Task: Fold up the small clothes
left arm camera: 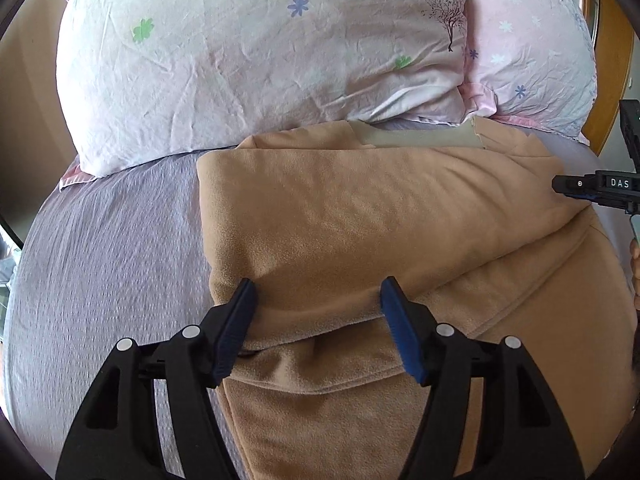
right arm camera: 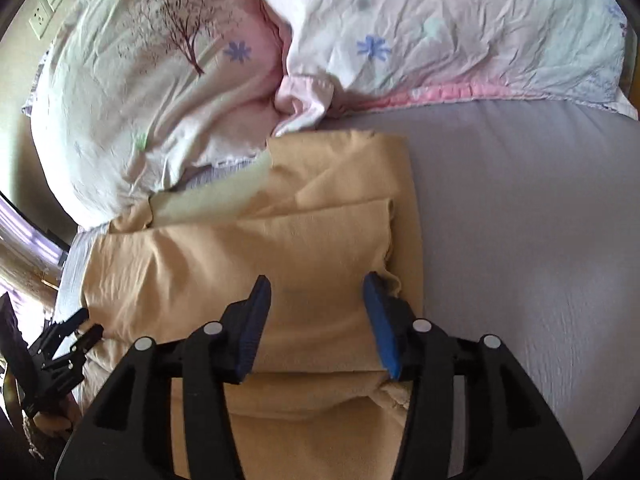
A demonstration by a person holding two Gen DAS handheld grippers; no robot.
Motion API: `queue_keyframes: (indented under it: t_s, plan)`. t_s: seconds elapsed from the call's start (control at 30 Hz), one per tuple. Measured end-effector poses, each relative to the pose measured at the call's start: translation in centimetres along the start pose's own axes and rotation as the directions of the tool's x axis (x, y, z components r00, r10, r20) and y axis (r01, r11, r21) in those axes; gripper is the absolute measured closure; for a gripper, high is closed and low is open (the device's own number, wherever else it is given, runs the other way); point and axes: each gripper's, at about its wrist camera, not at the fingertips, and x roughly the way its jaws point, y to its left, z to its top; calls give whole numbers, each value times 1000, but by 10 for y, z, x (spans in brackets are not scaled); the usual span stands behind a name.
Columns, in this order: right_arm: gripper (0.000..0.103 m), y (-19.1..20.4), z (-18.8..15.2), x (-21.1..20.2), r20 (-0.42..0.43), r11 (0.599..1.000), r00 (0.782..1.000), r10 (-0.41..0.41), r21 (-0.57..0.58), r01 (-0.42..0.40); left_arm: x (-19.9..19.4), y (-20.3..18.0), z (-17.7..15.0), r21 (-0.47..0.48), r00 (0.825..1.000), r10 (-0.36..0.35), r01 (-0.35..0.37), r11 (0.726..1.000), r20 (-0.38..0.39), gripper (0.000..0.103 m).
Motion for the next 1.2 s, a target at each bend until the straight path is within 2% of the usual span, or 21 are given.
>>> queue_keyframes:
  t_s: [0.07,0.13,0.2,0.27,0.4,0.47,0.5,0.6,0.67,0.73,0.83,0.87,0.9,0.93,0.97,1.0,1.07,1.1,1.13,1.2]
  plan:
    - [54,3,-11,-22,8,997,997,71,-6,-71,-24,1,-8,-21,997,-63,64,998,36,38]
    - [46,10,-34,-52,24,984,986,166,-74,-164,-57,-1,-22,-34,985,-154,157,987,77,38]
    - [28,14,-68,-86,18,950,961,276,-153,-270,-96,2,-47,-36,961,-255,260,965,108,37]
    - [20,10,-107,-118,-10,907,931,364,-225,-357,-130,12,-78,-26,935,-334,339,940,119,36]
    - [14,-18,-188,-172,-67,854,889,452,-256,-453,-174,31,-147,-46,881,-462,468,883,98,30]
    - [14,-39,-225,-191,-98,859,887,451,-222,-461,-186,39,-183,-70,858,-507,513,856,86,27]
    - [14,-49,-241,-195,-119,869,890,441,-193,-456,-188,42,-200,-85,850,-521,527,846,76,24]
    - [14,-78,-276,-190,-175,914,910,377,-88,-396,-172,48,-242,-172,836,-549,542,822,12,22]
    - [14,-90,-282,-173,-195,933,917,349,-21,-360,-154,50,-256,-227,838,-545,528,818,-15,22]
    - [14,-96,-280,-153,-189,919,901,391,32,-392,-134,51,-260,-280,820,-572,546,790,-13,22]
    - [15,-94,-277,-127,-182,882,864,470,74,-465,-113,43,-254,-317,792,-610,581,749,10,23]
    - [23,-92,-277,-119,-186,870,850,492,79,-486,-108,39,-252,-325,783,-621,593,737,21,23]
    - [45,-89,-276,-113,-193,856,834,517,80,-511,-105,38,-249,-334,768,-640,612,717,33,27]
    - [61,-86,-277,-109,-201,840,816,541,81,-537,-103,36,-249,-348,751,-658,630,694,47,31]
    - [90,-82,-279,-107,-210,826,801,561,70,-560,-100,36,-249,-367,731,-680,650,666,61,48]
    - [94,-80,-281,-109,-208,818,794,570,53,-573,-96,37,-249,-395,712,-699,663,636,71,72]
    - [95,-76,-281,-121,-190,791,776,602,13,-611,-92,43,-253,-446,682,-725,682,580,99,96]
    - [96,-75,-279,-129,-174,781,769,615,-6,-625,-94,46,-254,-458,664,-738,697,552,120,96]
    - [96,-74,-273,-136,-155,772,765,625,-25,-635,-99,46,-253,-453,655,-745,708,543,131,96]
    - [96,-70,-255,-156,-102,756,759,642,-75,-650,-115,45,-244,-417,653,-741,724,550,155,96]
